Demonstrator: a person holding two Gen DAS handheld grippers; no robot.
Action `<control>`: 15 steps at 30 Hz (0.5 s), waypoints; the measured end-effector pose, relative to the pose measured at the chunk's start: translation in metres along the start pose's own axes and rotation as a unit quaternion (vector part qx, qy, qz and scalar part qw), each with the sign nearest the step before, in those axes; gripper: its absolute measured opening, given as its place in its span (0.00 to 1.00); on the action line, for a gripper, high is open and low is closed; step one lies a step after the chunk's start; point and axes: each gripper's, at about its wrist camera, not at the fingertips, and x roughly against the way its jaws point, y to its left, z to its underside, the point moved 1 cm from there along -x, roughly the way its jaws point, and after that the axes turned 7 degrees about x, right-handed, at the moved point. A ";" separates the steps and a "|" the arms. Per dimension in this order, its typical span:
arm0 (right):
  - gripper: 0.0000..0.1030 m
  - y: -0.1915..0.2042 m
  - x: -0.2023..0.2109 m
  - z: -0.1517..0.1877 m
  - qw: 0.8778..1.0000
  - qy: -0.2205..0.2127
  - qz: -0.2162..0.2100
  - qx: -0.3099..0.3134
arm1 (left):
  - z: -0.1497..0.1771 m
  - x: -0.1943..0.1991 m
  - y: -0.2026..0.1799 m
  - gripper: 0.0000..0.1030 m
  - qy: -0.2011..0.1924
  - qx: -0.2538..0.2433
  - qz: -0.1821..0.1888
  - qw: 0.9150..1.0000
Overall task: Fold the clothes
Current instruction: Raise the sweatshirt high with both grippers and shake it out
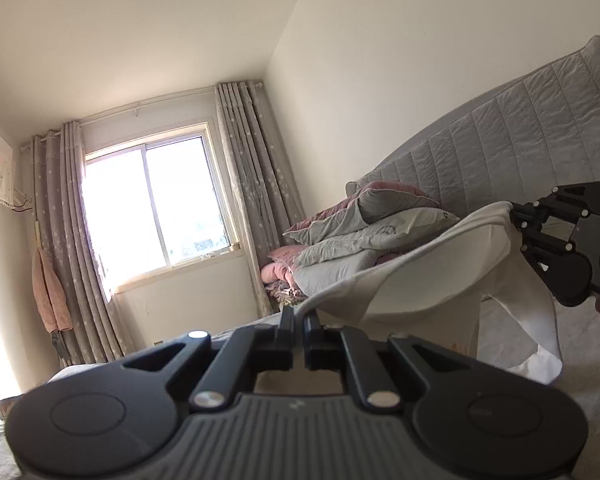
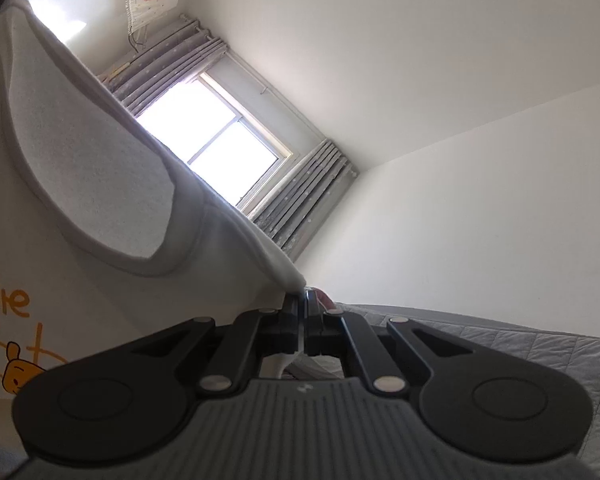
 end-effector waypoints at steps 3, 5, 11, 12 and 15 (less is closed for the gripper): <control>0.00 -0.013 0.000 -0.015 0.998 -0.040 0.044 0.004 | -0.030 0.018 0.002 0.04 -0.030 -0.003 -0.011 0.999; 0.00 -0.022 0.005 -0.028 0.995 -0.067 0.077 0.010 | -0.051 0.029 0.003 0.04 -0.054 0.000 -0.016 0.998; 0.00 -0.061 0.007 -0.073 0.976 -0.145 0.163 0.005 | -0.114 0.058 0.004 0.04 -0.136 -0.010 -0.056 0.989; 0.00 -0.068 0.006 -0.081 0.972 -0.156 0.176 0.003 | -0.124 0.060 0.003 0.04 -0.150 -0.013 -0.063 0.987; 0.00 -0.089 0.001 -0.103 0.960 -0.186 0.210 -0.001 | -0.154 0.064 -0.002 0.04 -0.190 -0.023 -0.085 0.978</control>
